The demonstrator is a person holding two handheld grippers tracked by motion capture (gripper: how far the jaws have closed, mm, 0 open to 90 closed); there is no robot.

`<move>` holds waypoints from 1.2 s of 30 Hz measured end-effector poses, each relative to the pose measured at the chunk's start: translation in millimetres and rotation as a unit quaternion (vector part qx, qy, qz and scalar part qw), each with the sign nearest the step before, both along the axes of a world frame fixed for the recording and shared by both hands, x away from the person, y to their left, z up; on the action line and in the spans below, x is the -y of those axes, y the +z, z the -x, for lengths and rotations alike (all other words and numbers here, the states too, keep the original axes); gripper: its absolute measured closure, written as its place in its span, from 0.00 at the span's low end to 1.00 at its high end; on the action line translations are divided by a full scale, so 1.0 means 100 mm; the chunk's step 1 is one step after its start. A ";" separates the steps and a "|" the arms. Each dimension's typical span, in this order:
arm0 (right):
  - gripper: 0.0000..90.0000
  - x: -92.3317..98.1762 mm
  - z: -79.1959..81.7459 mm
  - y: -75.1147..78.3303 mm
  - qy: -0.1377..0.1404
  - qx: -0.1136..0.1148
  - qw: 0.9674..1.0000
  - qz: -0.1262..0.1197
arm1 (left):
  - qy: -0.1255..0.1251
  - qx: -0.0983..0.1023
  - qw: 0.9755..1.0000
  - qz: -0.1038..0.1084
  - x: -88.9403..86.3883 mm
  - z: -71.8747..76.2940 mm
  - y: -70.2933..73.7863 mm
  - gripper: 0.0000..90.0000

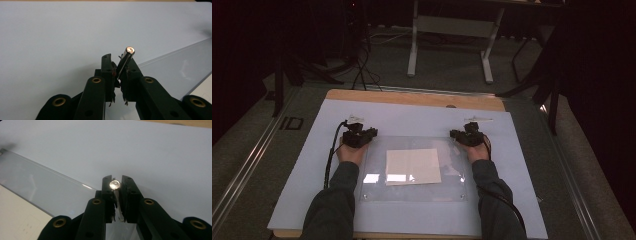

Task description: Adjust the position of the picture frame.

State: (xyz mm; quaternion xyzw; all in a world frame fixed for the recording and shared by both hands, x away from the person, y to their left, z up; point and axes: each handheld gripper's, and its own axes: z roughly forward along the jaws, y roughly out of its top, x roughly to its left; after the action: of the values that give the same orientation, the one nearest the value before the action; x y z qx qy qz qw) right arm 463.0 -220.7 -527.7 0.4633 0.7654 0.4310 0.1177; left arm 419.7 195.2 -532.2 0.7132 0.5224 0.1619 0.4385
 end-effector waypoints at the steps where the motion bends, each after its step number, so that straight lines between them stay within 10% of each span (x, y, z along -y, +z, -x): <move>1: 0.91 0.01 0.01 0.00 0.000 0.000 1.000 0.001 | 0.000 0.000 1.000 0.001 0.01 0.00 0.01 0.91; 36: 0.90 0.22 0.15 0.00 -0.007 -0.012 1.000 -0.005 | -0.011 -0.025 0.999 -0.017 0.21 0.03 0.06 0.91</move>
State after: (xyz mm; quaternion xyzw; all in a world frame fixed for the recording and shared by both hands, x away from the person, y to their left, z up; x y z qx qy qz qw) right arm 448.3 -242.3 -527.4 0.4741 0.7612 0.4289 0.1090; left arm 416.7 174.1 -526.6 0.7299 0.5223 0.1483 0.4153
